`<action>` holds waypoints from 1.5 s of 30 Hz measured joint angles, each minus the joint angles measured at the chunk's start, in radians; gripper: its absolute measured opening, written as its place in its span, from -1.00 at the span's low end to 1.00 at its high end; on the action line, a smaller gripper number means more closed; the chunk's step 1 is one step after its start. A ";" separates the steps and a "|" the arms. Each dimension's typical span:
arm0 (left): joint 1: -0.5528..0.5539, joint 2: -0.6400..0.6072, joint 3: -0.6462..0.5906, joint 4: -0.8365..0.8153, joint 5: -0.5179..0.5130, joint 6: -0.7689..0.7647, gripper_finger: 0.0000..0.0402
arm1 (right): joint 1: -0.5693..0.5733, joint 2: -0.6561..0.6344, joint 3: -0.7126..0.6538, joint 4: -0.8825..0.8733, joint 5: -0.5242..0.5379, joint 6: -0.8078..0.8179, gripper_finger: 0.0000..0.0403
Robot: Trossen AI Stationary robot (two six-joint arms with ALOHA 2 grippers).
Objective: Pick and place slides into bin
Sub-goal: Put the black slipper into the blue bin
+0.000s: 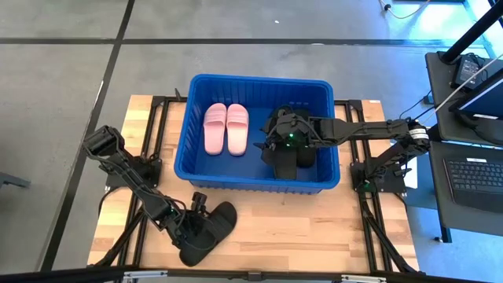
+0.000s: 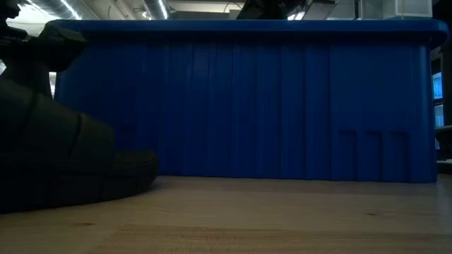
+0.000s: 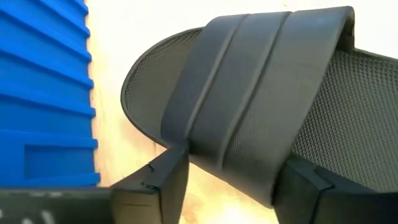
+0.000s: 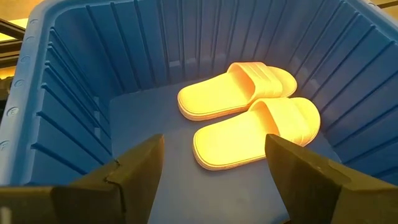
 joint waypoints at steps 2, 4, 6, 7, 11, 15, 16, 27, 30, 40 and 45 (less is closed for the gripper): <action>0.000 0.000 0.000 0.000 -0.004 -0.002 -0.20 | 0.000 0.000 0.000 0.000 0.000 0.000 0.39; 0.000 -0.001 0.000 0.000 -0.005 -0.003 -0.30 | 0.000 0.000 0.000 0.000 0.000 0.000 0.39; 0.000 -0.001 0.000 -0.001 -0.014 -0.003 -0.41 | 0.000 0.000 0.000 0.000 0.000 0.000 0.39; 0.000 -0.001 0.000 -0.001 -0.015 -0.003 -0.46 | 0.000 0.000 0.000 0.000 0.000 0.002 0.39; 0.000 -0.002 0.000 0.000 -0.016 -0.003 -0.65 | 0.000 0.000 0.000 0.000 0.000 0.002 0.39; 0.000 -0.002 0.000 -0.001 -0.016 -0.004 -0.85 | 0.000 0.000 0.000 0.000 0.000 0.004 0.39; 0.000 -0.002 0.000 -0.001 -0.016 -0.004 -0.90 | 0.000 0.000 0.000 0.000 0.000 0.007 0.39; -0.001 -0.001 0.000 -0.001 -0.039 -0.056 -0.96 | 0.010 0.000 0.000 0.000 0.000 0.025 0.39; -0.001 -0.001 0.000 -0.001 -0.044 -0.057 -0.96 | 0.013 0.000 0.000 0.000 0.000 0.024 0.39; -0.001 0.000 0.000 0.000 -0.049 -0.058 -0.95 | 0.014 0.000 0.000 0.001 0.000 0.022 0.39; -0.001 0.000 0.000 0.000 -0.053 -0.058 -0.94 | 0.014 0.000 0.000 0.001 0.000 0.022 0.39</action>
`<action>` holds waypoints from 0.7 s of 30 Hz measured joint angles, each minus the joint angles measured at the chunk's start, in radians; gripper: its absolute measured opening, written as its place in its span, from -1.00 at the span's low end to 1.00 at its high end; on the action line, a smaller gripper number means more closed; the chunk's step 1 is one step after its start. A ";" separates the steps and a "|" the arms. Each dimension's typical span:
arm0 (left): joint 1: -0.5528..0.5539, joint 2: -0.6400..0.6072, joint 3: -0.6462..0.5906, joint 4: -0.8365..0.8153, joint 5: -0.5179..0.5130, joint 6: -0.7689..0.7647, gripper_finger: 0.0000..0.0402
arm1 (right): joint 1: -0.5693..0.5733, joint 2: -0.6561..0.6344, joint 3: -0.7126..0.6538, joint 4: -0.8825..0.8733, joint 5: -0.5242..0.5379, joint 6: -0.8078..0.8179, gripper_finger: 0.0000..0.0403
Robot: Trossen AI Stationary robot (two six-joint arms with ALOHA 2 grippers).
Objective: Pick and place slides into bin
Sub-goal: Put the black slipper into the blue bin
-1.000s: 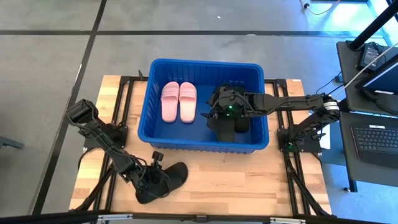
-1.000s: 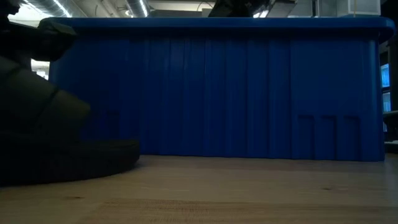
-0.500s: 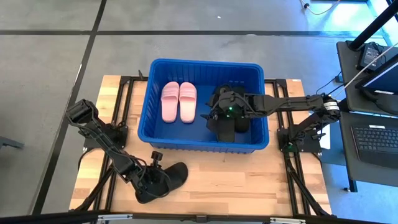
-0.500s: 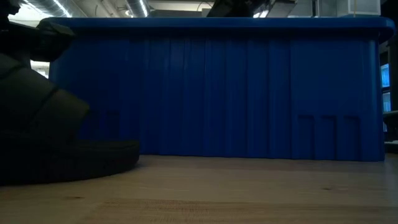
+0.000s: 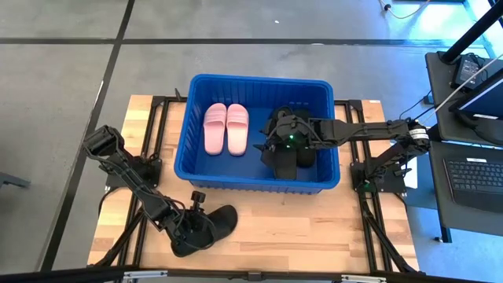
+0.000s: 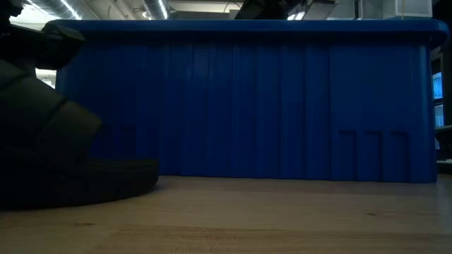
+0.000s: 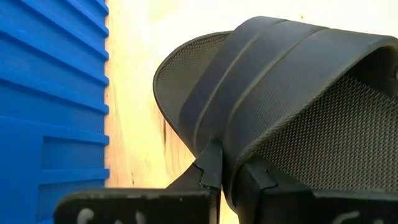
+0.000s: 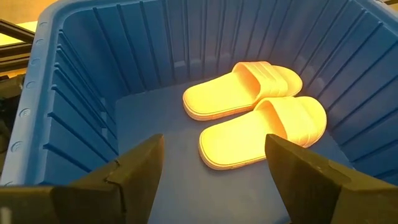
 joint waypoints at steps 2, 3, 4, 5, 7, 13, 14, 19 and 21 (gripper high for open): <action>0.000 0.000 0.000 0.000 0.000 0.000 -0.93 | 0.000 0.000 0.000 0.000 0.000 0.000 0.39; 0.000 0.000 0.000 0.000 0.000 0.000 -0.93 | 0.000 0.000 0.000 0.000 0.000 0.000 0.39; 0.000 0.000 0.000 0.000 0.000 0.000 -0.93 | 0.000 0.000 0.000 0.000 0.000 0.000 0.39; 0.000 0.000 0.000 0.000 -0.001 0.000 -0.93 | 0.000 0.000 0.000 0.000 0.000 0.000 0.39; 0.000 0.000 0.000 0.000 -0.001 0.000 -0.93 | 0.000 0.000 0.000 0.000 0.000 0.000 0.39; 0.000 0.000 0.000 0.001 -0.001 0.000 -0.93 | 0.000 0.000 0.000 0.000 0.000 0.000 0.39; 0.000 0.000 0.000 0.001 -0.001 0.000 -0.93 | 0.000 0.000 0.000 0.000 0.000 0.000 0.39; 0.001 -0.007 0.000 0.000 -0.001 0.000 -0.93 | 0.000 0.000 0.000 0.000 0.000 -0.002 0.39; 0.002 -0.019 0.000 0.002 -0.001 0.000 -0.93 | 0.000 0.000 0.000 0.000 0.000 -0.002 0.39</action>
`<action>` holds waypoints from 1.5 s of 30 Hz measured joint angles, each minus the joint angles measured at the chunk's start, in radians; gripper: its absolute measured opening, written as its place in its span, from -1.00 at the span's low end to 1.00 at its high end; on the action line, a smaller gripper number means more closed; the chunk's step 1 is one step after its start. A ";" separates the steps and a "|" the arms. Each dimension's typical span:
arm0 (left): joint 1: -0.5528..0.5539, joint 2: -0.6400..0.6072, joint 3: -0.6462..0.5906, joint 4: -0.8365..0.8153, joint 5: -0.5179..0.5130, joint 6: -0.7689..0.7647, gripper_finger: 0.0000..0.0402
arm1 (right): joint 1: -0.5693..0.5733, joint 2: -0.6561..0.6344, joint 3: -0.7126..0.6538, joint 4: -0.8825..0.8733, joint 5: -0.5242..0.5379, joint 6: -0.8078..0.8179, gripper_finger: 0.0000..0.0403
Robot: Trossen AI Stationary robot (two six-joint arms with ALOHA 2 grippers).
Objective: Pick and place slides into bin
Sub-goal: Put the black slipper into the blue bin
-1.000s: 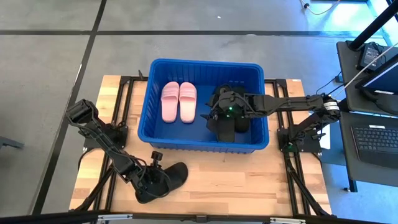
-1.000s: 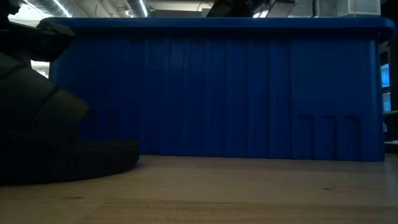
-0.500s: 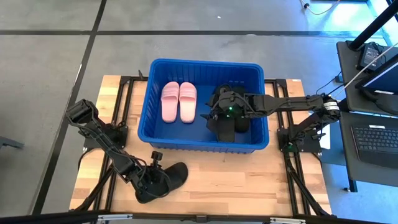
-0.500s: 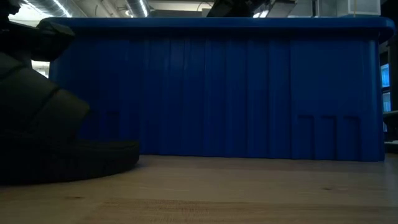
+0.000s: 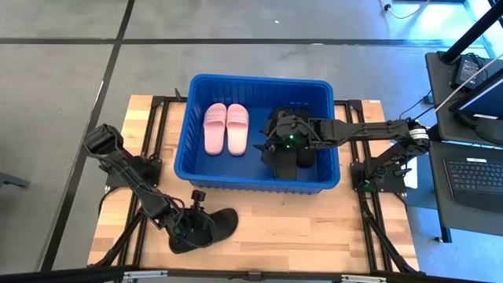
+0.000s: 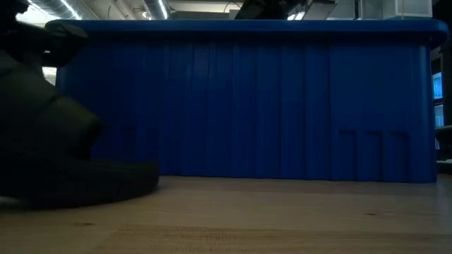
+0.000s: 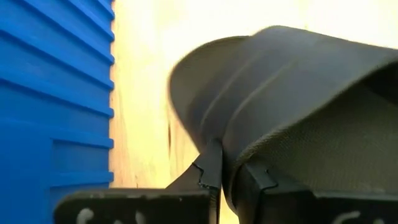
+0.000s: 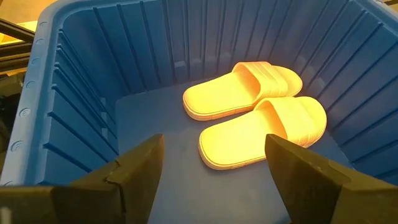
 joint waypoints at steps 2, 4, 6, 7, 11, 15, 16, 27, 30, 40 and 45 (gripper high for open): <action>0.000 -0.018 0.000 0.001 0.003 0.000 -0.96 | 0.000 0.000 0.000 0.000 0.000 0.000 0.39; -0.001 -0.036 0.000 0.002 0.010 0.000 -0.97 | 0.000 0.000 0.000 0.000 0.000 0.000 0.39; -0.001 -0.054 0.000 0.005 0.013 0.000 -0.96 | 0.000 0.000 0.000 0.000 0.000 0.001 0.39; -0.001 -0.063 0.000 0.013 0.013 0.000 -0.95 | 0.000 0.000 0.000 0.000 0.000 0.001 0.39; -0.001 -0.094 0.000 0.060 0.031 0.003 -0.96 | 0.000 0.000 0.000 0.000 0.000 0.001 0.39; -0.002 -0.120 0.001 0.084 0.073 0.007 -0.97 | 0.000 0.000 0.000 0.000 0.000 0.001 0.39; -0.002 -0.121 0.006 0.082 0.077 0.008 -0.97 | 0.000 0.000 0.000 0.000 0.000 0.001 0.39; -0.002 -0.121 0.016 0.077 0.145 0.005 -0.97 | 0.000 0.000 0.000 0.000 0.000 0.001 0.39; -0.002 -0.122 0.018 0.076 0.159 0.005 -0.97 | 0.000 0.000 0.000 0.000 0.000 0.001 0.39; -0.002 -0.164 0.122 -0.075 0.158 0.037 -0.97 | 0.000 0.000 0.000 0.000 0.000 0.005 0.39; -0.002 -0.173 0.184 -0.150 0.159 0.060 -0.97 | 0.000 0.000 0.000 -0.004 0.000 0.005 0.39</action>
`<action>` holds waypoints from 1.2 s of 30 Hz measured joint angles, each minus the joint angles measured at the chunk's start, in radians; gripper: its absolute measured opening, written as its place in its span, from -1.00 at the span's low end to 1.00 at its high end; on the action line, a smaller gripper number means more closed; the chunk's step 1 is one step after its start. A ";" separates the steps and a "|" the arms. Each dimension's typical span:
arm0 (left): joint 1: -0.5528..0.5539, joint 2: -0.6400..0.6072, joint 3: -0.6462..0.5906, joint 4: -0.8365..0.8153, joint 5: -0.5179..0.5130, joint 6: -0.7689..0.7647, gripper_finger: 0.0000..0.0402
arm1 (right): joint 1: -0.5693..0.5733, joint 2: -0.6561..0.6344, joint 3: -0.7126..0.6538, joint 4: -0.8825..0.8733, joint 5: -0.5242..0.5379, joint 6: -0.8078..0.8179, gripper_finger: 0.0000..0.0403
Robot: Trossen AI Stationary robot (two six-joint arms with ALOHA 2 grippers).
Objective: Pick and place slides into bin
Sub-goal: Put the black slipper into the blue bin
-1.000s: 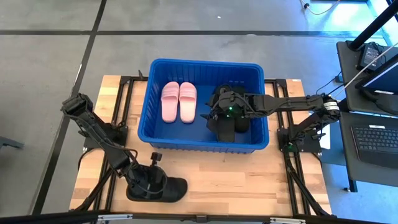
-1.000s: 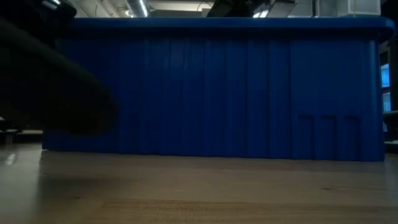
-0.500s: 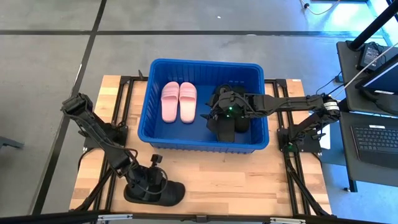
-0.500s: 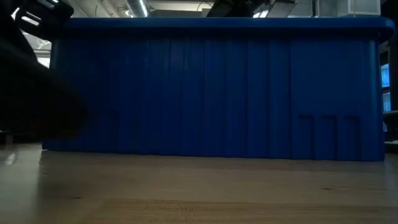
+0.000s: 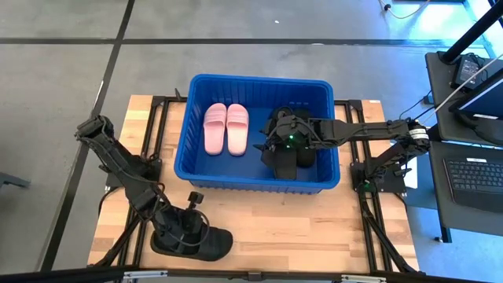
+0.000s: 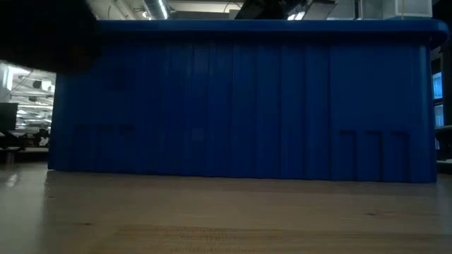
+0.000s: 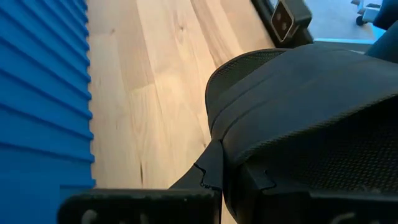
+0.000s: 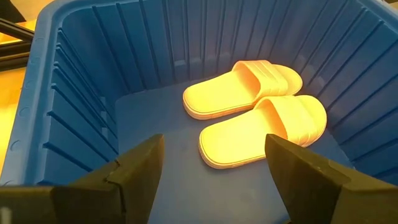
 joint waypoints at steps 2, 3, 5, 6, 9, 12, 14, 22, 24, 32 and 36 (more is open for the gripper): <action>0.000 0.000 0.031 -0.032 0.000 0.015 -0.97 | 0.000 0.000 0.000 0.000 0.000 -0.001 0.39; 0.000 0.000 0.046 -0.046 0.000 0.023 -0.97 | 0.000 0.000 0.000 0.000 0.000 0.000 0.39; 0.000 0.000 0.079 -0.077 -0.001 0.034 -0.97 | 0.000 0.000 0.000 0.000 0.000 0.000 0.39; 0.000 0.000 0.096 -0.091 -0.003 0.039 -0.97 | 0.000 0.000 0.000 -0.001 0.000 0.000 0.39; 0.000 0.000 0.147 -0.128 -0.010 0.062 -0.97 | 0.000 0.000 0.000 -0.001 0.000 -0.001 0.39; -0.001 0.000 0.206 -0.168 -0.024 0.085 -0.97 | 0.000 0.000 0.000 -0.001 0.000 0.000 0.39; -0.001 0.000 0.253 -0.212 -0.040 0.092 -0.97 | 0.000 0.000 0.000 -0.001 0.000 0.000 0.39; 0.000 0.000 0.445 -0.432 -0.223 0.111 -0.97 | 0.000 0.000 0.000 -0.002 -0.001 0.066 0.39; 0.000 0.000 0.486 -0.496 -0.309 0.111 -0.97 | 0.000 0.000 0.000 -0.002 -0.002 0.123 0.39; 0.040 0.000 0.553 -0.589 -0.595 0.296 -0.97 | -0.017 -0.021 0.044 -0.035 -0.186 0.312 0.39; 0.125 0.000 0.553 -0.591 -0.616 0.398 -0.97 | -0.038 -0.026 0.148 -0.110 -0.278 0.282 0.39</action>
